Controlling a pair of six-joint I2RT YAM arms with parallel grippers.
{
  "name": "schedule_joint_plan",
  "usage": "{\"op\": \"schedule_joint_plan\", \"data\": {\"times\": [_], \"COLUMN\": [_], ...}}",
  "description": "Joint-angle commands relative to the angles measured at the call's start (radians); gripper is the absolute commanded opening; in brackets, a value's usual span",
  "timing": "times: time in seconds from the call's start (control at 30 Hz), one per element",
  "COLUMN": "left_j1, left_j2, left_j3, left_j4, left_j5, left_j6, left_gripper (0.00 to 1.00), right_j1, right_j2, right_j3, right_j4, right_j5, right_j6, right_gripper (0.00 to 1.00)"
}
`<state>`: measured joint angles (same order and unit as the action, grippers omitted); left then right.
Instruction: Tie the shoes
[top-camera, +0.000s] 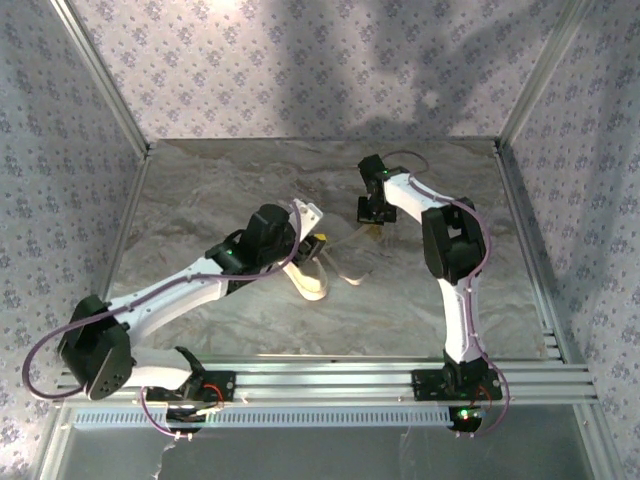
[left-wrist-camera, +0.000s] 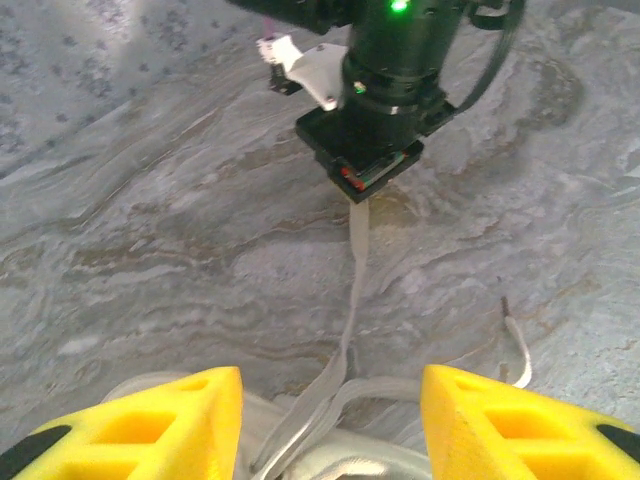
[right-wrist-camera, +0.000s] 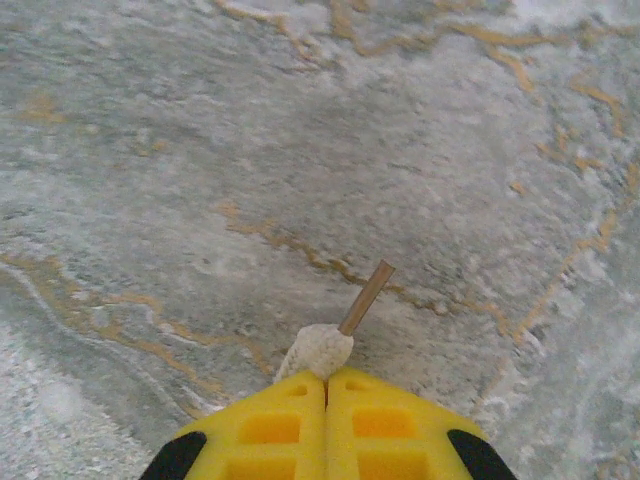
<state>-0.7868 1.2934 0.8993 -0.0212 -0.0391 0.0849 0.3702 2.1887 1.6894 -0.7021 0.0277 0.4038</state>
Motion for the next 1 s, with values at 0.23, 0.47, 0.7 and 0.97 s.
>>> {"op": "schedule_joint_plan", "data": {"times": [0.23,0.47,0.7,0.97], "left_j1": [0.130,0.259,0.376,0.400], "left_j2": [-0.095,-0.140,-0.220,-0.349], "left_j3": [-0.121,-0.205,-0.301,-0.365], "left_j4": [0.018,0.022,0.028,-0.063], "left_j5": [-0.009,0.040,0.120,0.106], "left_j6": [-0.230,-0.432,-0.548,-0.584], "left_gripper": [0.49,0.45,0.42,0.42], "right_j1": [0.101,0.275,0.477,0.592], "right_j2": [-0.304,-0.509,-0.596,-0.503], "right_j3": [-0.126,-0.264,-0.352,-0.300], "right_j4": [0.220,0.259,0.131,0.031], "right_j5": [-0.078,-0.237,-0.356,-0.408], "right_j6": [-0.244,-0.513,-0.672,-0.703], "right_gripper": [0.00,0.00,0.00,0.00]}}
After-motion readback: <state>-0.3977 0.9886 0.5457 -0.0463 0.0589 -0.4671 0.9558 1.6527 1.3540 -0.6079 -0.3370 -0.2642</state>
